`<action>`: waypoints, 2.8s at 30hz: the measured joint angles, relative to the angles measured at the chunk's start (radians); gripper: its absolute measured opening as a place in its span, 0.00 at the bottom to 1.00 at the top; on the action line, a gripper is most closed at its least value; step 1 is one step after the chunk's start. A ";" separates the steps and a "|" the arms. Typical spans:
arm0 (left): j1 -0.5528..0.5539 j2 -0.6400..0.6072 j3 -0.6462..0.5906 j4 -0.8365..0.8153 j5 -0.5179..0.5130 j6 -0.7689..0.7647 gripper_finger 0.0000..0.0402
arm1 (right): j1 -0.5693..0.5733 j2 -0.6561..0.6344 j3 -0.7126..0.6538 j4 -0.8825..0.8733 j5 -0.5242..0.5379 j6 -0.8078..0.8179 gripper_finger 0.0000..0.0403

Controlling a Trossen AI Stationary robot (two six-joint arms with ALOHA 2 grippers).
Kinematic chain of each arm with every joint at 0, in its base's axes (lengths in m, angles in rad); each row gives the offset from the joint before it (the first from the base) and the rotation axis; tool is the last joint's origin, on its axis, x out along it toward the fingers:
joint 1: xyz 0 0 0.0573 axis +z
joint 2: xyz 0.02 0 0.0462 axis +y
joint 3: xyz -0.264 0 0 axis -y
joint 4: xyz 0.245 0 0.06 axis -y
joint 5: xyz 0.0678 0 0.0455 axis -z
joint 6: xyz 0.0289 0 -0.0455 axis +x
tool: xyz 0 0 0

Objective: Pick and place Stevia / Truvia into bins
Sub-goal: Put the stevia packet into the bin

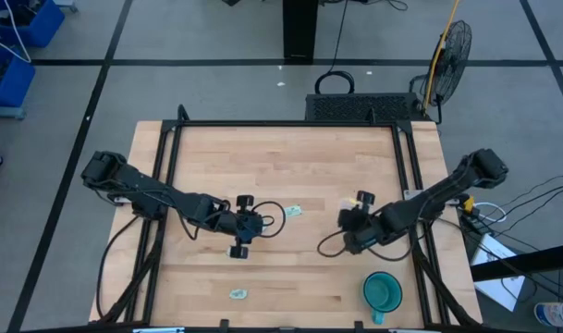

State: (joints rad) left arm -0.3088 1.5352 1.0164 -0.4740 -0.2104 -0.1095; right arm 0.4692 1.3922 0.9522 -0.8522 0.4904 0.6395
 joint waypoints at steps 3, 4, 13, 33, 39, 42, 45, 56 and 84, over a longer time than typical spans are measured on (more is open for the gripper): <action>0.000 0.000 0.000 0.002 0.000 0.001 0.35 | 0.004 -0.023 -0.076 0.046 -0.040 0.023 0.01; 0.000 0.000 0.000 0.004 0.000 0.001 0.35 | 0.004 -0.027 -0.104 0.067 -0.050 0.029 0.01; 0.000 0.000 0.000 0.004 0.000 0.001 0.35 | 0.004 -0.029 -0.212 0.114 -0.036 0.020 0.15; 0.000 0.000 0.000 0.003 -0.016 0.053 0.35 | -0.099 -0.119 -0.135 0.661 0.090 -0.463 0.41; 0.000 0.000 0.000 -0.003 -0.019 0.054 0.35 | -0.238 0.011 -0.234 1.120 -0.178 -0.601 0.52; -0.001 0.000 0.000 -0.005 -0.018 0.054 0.35 | -0.296 0.115 -0.257 1.266 -0.232 -0.613 0.56; 0.000 0.000 0.000 -0.010 -0.018 0.054 0.35 | -0.354 0.214 -0.252 1.318 -0.281 -0.597 0.58; 0.000 0.000 0.000 -0.021 -0.019 0.050 0.35 | -0.491 0.416 -0.205 1.438 -0.519 -0.575 0.59; 0.000 0.000 0.000 -0.033 -0.018 0.023 0.35 | -0.500 0.576 -0.204 1.365 -0.523 -0.675 0.37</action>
State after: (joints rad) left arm -0.3092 1.5352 1.0168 -0.5068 -0.2287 -0.0868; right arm -0.0308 1.9682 0.7484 0.5131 -0.0324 -0.0357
